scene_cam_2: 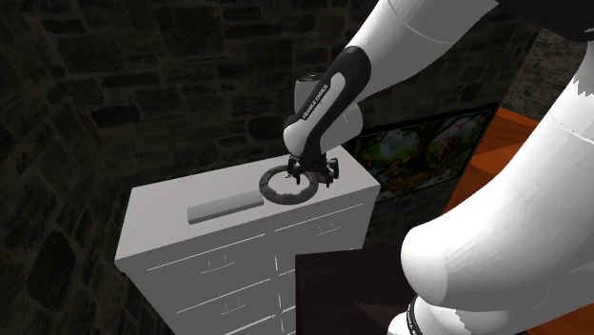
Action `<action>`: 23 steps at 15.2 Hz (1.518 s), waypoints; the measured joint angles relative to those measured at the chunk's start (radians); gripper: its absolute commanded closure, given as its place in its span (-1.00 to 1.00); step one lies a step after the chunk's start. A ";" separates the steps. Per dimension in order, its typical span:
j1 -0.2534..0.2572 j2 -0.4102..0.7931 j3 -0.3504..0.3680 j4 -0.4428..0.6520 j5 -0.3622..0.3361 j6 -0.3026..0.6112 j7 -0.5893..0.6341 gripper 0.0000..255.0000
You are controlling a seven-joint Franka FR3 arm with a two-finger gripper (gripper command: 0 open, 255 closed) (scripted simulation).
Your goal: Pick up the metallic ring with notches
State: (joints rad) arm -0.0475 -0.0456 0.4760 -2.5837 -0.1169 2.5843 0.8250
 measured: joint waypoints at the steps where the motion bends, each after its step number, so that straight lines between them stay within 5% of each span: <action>1: -0.001 0.008 0.000 -0.003 -0.008 0.009 0.007 -1.00; 2: -0.002 0.013 0.000 -0.003 -0.014 0.014 0.011 1.00; 12: -0.001 0.017 0.003 0.001 -0.022 0.020 0.016 1.00; 23: 0.022 -0.119 -0.010 0.026 0.102 -0.130 -0.079 1.00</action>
State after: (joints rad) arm -0.0255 -0.1651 0.4656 -2.5575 -0.0145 2.4541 0.7456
